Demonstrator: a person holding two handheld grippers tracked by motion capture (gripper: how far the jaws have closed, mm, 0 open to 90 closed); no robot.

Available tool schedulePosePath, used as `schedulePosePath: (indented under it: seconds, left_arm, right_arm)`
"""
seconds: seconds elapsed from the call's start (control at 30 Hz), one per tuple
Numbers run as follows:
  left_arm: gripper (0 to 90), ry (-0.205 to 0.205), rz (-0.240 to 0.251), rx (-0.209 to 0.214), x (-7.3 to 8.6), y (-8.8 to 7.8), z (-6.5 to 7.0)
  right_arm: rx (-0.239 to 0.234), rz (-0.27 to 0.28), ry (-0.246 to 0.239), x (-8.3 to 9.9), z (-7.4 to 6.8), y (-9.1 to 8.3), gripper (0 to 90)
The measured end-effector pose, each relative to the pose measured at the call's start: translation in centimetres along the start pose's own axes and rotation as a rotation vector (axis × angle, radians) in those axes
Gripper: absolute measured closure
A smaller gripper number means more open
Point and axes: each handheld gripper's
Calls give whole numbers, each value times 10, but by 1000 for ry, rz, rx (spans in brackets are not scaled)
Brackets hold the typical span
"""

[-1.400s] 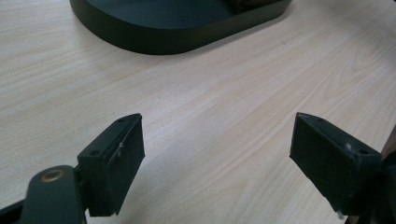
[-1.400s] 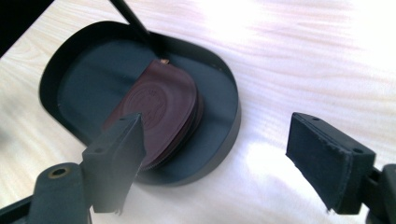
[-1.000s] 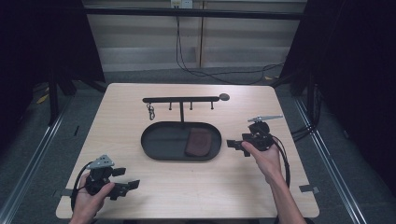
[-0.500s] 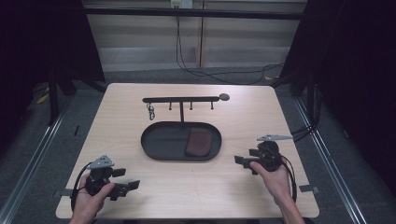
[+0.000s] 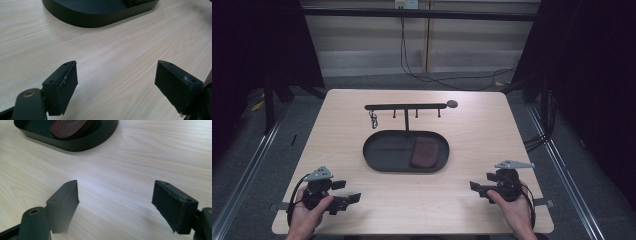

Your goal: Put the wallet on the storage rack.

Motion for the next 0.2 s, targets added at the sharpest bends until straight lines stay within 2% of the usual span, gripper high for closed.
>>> schedulePosePath:
  seconds: [0.1,0.2]
  left_arm:
    - [183,8,-11,-1,0,2,1]
    - [182,8,-10,2,0,1,0]
  right_arm:
    - [13,-7,12,5,5,1,203]
    - [41,-26,-4,7,11,4,194]
Point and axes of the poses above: each handheld gripper's, and its own axes: y roughly forward along the jaws, x roughly out of its underside, z roughly to its right, and after that the axes turned 8 degrees about z, right-handed
